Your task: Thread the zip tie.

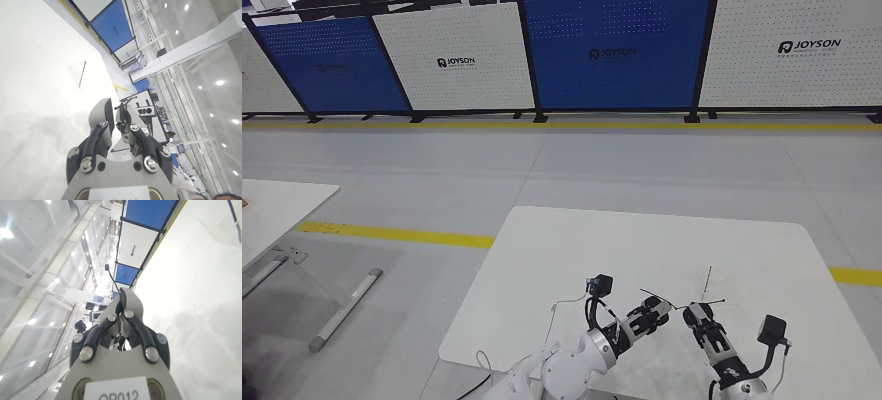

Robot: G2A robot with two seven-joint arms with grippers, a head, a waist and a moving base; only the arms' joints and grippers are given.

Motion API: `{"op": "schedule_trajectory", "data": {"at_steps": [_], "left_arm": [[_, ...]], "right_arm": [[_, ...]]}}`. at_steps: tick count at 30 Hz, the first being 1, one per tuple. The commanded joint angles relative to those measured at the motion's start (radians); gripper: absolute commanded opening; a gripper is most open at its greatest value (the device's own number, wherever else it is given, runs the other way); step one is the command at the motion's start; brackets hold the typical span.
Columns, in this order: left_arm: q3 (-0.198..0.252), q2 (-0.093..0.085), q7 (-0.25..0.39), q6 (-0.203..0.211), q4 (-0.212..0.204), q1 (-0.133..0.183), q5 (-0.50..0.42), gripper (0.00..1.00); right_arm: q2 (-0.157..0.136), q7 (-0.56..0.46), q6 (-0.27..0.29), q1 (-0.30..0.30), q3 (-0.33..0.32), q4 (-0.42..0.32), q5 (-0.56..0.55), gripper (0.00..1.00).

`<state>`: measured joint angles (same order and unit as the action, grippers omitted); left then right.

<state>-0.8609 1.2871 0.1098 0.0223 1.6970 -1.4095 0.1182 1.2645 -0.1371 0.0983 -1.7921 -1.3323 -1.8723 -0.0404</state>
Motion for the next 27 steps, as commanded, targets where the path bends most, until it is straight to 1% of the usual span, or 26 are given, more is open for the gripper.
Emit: {"op": "schedule_trajectory", "data": {"at_steps": [1,10,16,21,27], "left_arm": [[0.004,0.001,0.001,-0.003,-0.002,0.004,0.000,0.17],[0.013,0.005,-0.003,-0.017,-0.006,0.013,0.006,0.18],[0.016,0.005,-0.007,-0.020,-0.006,0.011,0.019,0.17],[0.018,0.005,-0.008,-0.021,0.000,0.007,0.027,0.16],[0.026,0.005,-0.001,-0.022,0.008,0.006,0.040,0.18]], "right_arm": [[0.000,0.001,0.001,-0.001,0.001,-0.001,-0.002,0.00],[0.000,0.006,0.004,-0.006,0.004,-0.006,-0.021,0.00],[0.002,0.033,-0.015,-0.006,0.000,-0.009,-0.003,0.00],[0.003,0.056,-0.019,-0.008,0.007,-0.012,-0.025,0.00],[0.004,0.059,-0.029,-0.006,0.012,-0.011,-0.038,0.00]]}}
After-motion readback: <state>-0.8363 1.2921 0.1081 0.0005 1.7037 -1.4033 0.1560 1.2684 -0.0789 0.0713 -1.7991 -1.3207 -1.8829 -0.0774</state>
